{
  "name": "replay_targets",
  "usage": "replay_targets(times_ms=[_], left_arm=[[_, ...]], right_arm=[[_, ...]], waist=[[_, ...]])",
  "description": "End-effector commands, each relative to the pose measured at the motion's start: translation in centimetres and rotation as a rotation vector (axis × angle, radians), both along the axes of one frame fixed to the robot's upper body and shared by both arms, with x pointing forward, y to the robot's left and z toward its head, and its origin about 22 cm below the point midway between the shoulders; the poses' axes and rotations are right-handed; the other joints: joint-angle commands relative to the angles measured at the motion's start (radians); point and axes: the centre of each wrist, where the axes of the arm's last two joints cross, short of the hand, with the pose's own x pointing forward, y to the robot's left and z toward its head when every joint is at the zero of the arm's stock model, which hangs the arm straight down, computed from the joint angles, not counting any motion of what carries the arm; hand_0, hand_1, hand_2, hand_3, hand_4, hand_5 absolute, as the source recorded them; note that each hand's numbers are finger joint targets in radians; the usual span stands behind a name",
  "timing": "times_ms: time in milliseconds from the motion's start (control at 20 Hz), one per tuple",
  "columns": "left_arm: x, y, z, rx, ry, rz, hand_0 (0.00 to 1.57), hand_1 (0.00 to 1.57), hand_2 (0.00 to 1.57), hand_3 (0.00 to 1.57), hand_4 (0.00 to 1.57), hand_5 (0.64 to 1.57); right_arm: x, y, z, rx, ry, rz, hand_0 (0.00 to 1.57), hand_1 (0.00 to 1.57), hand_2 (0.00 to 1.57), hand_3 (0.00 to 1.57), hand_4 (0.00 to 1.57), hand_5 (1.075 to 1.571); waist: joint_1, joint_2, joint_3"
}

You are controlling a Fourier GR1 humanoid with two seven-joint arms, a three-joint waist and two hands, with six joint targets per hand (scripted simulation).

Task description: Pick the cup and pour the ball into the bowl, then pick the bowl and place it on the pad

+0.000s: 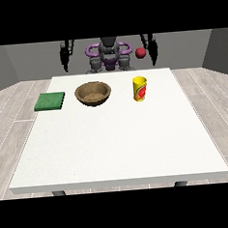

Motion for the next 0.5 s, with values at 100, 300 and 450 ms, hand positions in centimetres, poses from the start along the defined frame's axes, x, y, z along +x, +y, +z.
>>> replay_targets(times_ms=[100, 300, 450], left_arm=[[0.3, 0.5, 2.5, 0.027, -0.039, -0.012, 0.00, 0.00, 0.00, 0.00, 0.00, 1.535], [1.7, -1.2, 6.7, -0.118, -0.181, -0.084, 0.00, 0.00, 0.00, 0.00, 0.00, 1.535], [1.5, -2.4, 7.4, -0.270, -0.055, -0.095, 0.00, 0.00, 0.00, 0.00, 0.00, 1.537]], right_arm=[[0.1, -0.6, 2.3, -0.023, -0.023, 0.000, 0.00, 0.00, 0.00, 0.31, 1.06, 1.571], [1.8, 3.9, 7.2, 0.103, -0.213, 0.114, 0.00, 0.00, 0.00, 0.31, 1.06, 1.571], [1.5, 7.8, 7.5, 0.192, -0.046, 0.084, 0.00, 0.00, 0.00, 0.00, 0.85, 1.570]], waist=[[-0.008, -0.202, -0.0069], [0.031, -0.415, -0.0155], [0.037, -0.480, -0.0118]])
